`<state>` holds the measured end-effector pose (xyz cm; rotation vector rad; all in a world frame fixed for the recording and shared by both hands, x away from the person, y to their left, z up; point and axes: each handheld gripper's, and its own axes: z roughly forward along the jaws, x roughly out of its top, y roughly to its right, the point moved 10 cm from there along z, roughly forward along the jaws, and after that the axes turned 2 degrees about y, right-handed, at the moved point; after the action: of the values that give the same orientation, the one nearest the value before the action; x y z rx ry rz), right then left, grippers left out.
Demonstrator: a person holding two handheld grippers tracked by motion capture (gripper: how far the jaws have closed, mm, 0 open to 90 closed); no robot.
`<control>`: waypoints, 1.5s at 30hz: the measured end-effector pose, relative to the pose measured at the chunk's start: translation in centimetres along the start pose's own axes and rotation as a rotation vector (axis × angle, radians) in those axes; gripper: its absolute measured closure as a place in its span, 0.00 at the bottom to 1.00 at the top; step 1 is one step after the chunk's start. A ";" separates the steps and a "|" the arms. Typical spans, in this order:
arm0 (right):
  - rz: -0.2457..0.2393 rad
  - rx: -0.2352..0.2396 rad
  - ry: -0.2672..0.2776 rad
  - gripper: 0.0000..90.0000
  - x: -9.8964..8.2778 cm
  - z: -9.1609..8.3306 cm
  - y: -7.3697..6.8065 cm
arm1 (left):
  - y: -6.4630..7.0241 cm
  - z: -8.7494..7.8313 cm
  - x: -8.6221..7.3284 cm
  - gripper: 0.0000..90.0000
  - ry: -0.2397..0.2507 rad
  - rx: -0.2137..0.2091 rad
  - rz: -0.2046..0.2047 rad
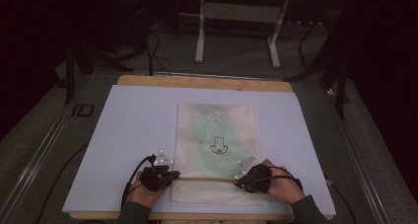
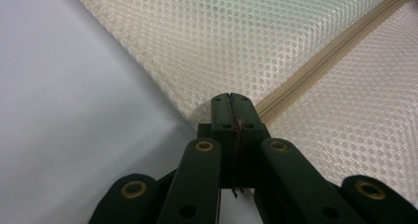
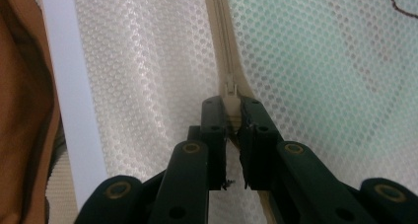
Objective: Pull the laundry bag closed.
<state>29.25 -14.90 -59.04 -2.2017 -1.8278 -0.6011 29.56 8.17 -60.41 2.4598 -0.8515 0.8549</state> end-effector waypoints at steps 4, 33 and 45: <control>0.012 -0.006 0.000 0.91 -0.6 -0.3 0.1 | 0.0 0.0 0.0 0.99 0.000 -0.001 -0.001; 0.050 -0.004 -0.002 0.91 -2.1 -1.5 0.6 | 0.0 0.0 0.0 0.99 -0.005 0.004 0.003; 0.072 -0.013 0.001 0.91 -2.9 -2.2 1.1 | 0.0 0.0 0.0 0.99 -0.005 0.005 0.003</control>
<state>29.47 -18.62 -58.22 -2.2639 -1.7410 -0.6007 29.55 8.14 -60.39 2.4667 -0.8561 0.8531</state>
